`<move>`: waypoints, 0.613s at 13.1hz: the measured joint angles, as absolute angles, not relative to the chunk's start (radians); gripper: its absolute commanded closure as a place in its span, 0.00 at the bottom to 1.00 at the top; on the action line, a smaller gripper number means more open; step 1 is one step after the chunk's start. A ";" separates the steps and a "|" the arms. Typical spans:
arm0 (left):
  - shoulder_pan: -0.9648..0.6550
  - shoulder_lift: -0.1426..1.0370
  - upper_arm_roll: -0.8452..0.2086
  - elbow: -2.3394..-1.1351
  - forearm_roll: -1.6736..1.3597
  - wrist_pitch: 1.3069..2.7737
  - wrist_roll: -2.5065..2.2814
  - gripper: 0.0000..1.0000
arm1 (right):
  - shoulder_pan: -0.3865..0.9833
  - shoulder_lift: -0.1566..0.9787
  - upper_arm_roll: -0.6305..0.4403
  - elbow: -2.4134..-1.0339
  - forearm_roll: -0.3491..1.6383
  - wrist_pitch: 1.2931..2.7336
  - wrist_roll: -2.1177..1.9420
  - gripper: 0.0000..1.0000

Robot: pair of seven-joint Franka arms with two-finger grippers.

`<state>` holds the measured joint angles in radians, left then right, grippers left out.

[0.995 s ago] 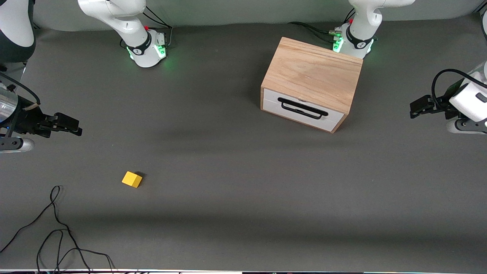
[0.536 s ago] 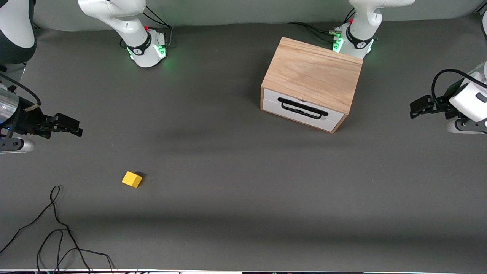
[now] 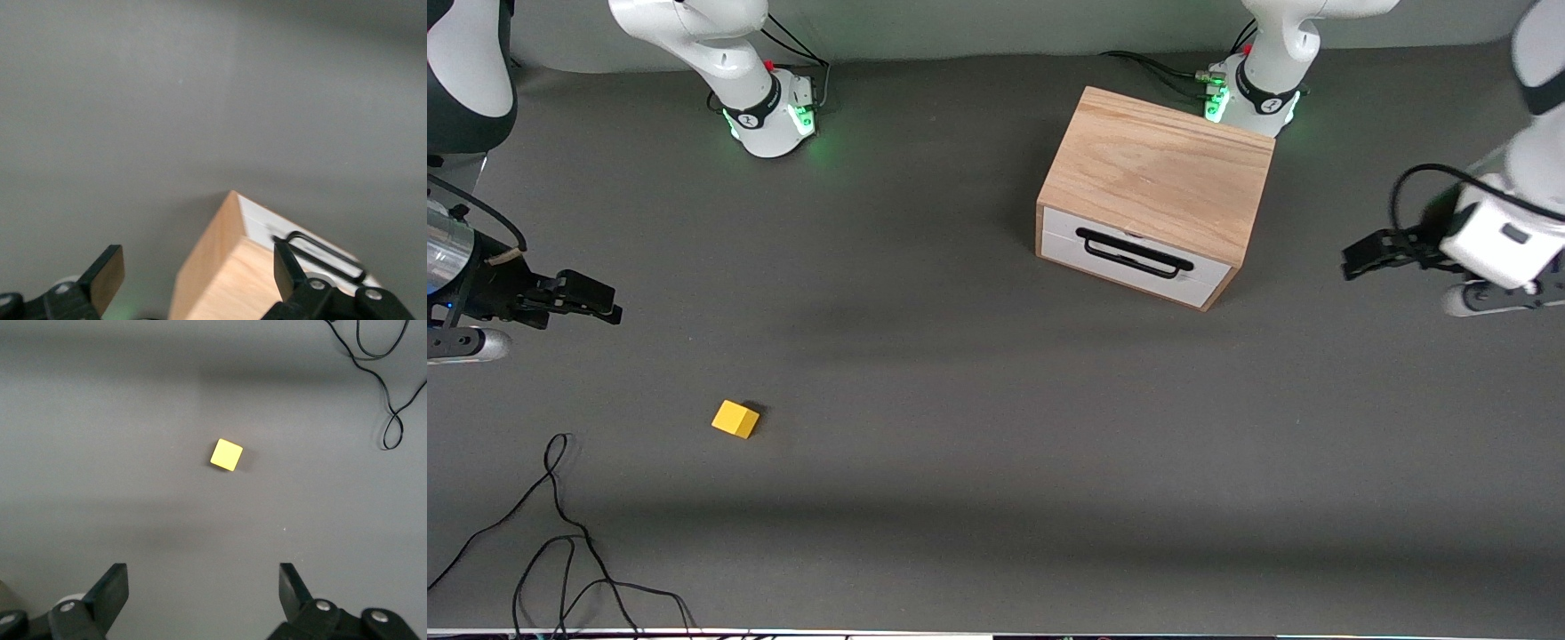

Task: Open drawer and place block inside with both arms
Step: 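Move the left gripper to the black drawer handle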

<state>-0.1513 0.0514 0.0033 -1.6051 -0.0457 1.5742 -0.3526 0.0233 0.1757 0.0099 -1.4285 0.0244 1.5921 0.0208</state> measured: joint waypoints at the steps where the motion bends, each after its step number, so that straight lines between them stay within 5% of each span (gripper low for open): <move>1: -0.197 0.057 0.000 -1.607 -0.047 1.574 -0.449 0.00 | 0.023 0.176 0.010 -1.431 0.024 1.592 0.021 0.00; 8: -0.475 0.150 -0.006 -1.610 -0.056 1.668 -1.268 0.00 | 0.017 0.176 0.007 -1.444 0.025 1.625 0.021 0.00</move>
